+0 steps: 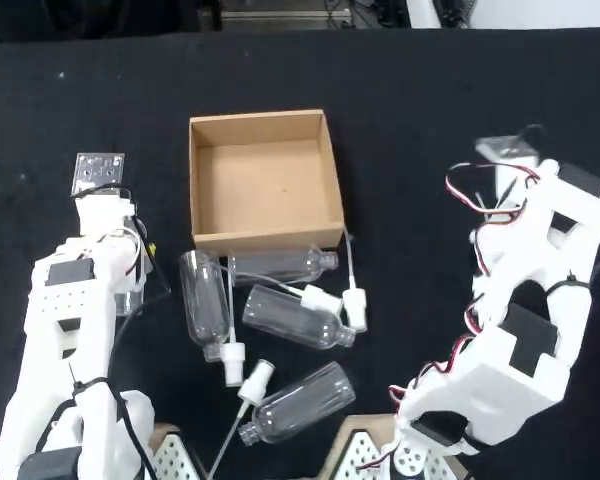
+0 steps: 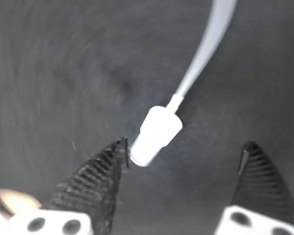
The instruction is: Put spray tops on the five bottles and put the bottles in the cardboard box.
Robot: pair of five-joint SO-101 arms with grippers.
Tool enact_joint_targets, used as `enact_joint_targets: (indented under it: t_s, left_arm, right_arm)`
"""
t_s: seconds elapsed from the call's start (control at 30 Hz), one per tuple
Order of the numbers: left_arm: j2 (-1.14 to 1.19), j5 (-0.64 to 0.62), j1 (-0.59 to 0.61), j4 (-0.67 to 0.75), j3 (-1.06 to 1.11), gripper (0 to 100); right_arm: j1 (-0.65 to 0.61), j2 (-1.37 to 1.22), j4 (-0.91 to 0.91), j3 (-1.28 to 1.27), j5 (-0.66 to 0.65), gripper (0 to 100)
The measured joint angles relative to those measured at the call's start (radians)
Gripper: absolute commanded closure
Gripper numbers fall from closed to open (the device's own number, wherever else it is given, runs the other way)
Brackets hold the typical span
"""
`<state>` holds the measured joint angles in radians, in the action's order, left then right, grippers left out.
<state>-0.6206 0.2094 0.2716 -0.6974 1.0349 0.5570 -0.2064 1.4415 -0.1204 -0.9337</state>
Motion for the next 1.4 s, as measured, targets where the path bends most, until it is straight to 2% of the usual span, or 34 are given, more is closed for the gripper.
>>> enact_joint_targets:
  t_s: [0.13, 0.23, 0.37, 0.47, 0.63, 0.93, 1.1, 1.23, 1.4]
  left_arm:
    - [0.0, 0.0, 0.0, 0.0, 0.0, 97]
    - [0.0, 0.0, 0.0, 0.0, 0.0, 97]
    - [0.0, 0.0, 0.0, 0.0, 0.0, 97]
    - [0.0, 0.0, 0.0, 0.0, 0.0, 97]
    - [0.0, 0.0, 0.0, 0.0, 0.0, 97]
    - [0.0, 0.0, 0.0, 0.0, 0.0, 97]
    - [0.0, 0.0, 0.0, 0.0, 0.0, 97]
    - [0.0, 0.0, 0.0, 0.0, 0.0, 97]
    - [0.0, 0.0, 0.0, 0.0, 0.0, 97]
  right_arm:
    - [0.064, 0.0, 0.003, 0.002, -0.525, 67.6]
    - [0.081, 0.0, 0.003, 0.002, -0.83, 67.6]
    - [0.081, 0.0, 0.0, -0.005, -1.068, 67.6]
    - [0.081, 0.0, -0.003, -0.051, -1.166, 67.6]
    - [0.06, 0.0, -0.011, -0.121, -1.185, 67.6]
    - [0.032, 0.0, -0.377, -0.328, -1.111, 67.9]
    - [0.032, 0.002, -0.391, -0.331, -1.097, 68.0]
    - [0.018, 0.002, -0.379, -0.331, -0.942, 68.0]
    - [-0.037, 0.002, -0.365, -0.244, -0.506, 67.6]
